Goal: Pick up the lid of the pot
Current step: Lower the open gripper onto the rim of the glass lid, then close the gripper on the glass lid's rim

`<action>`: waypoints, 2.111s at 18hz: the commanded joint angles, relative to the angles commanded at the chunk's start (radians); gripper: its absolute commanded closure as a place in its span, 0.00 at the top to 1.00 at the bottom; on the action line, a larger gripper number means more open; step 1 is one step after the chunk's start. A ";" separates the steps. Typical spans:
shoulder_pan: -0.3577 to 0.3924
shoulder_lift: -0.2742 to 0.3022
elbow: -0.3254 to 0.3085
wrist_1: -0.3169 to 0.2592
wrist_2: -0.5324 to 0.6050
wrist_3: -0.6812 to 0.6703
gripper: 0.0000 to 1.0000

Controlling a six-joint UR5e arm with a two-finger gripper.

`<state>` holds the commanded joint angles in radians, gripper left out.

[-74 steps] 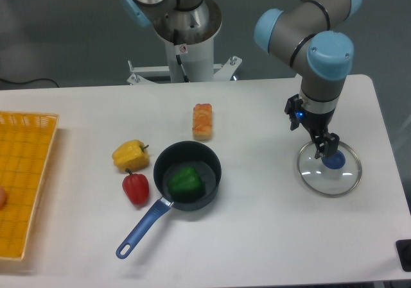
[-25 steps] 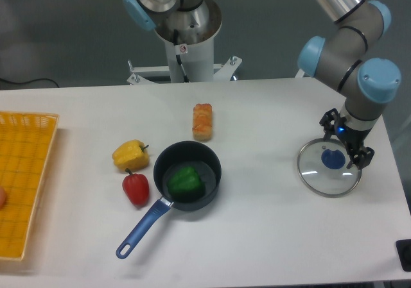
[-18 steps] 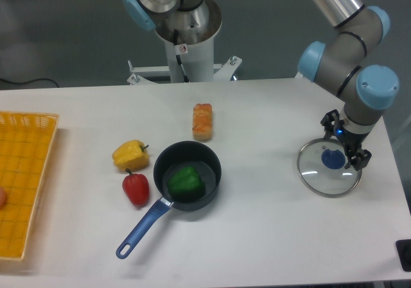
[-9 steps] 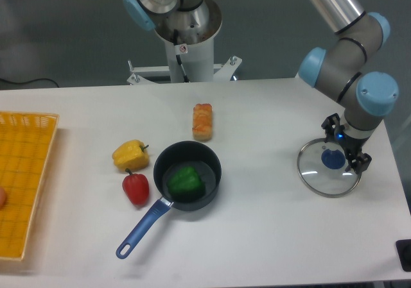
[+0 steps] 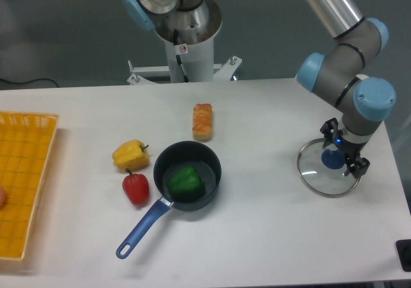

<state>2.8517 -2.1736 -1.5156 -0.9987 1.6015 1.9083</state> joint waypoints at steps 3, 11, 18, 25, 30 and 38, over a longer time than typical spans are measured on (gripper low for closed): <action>0.000 -0.003 -0.002 0.000 0.000 0.000 1.00; 0.002 -0.008 -0.008 0.002 0.002 0.000 1.00; 0.002 -0.009 -0.011 0.005 0.003 -0.006 0.89; 0.000 -0.009 -0.014 0.020 0.003 -0.014 0.81; -0.002 -0.009 -0.014 0.018 0.031 -0.023 0.71; -0.003 -0.008 -0.015 0.018 0.034 -0.054 0.63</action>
<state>2.8486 -2.1813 -1.5309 -0.9802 1.6352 1.8547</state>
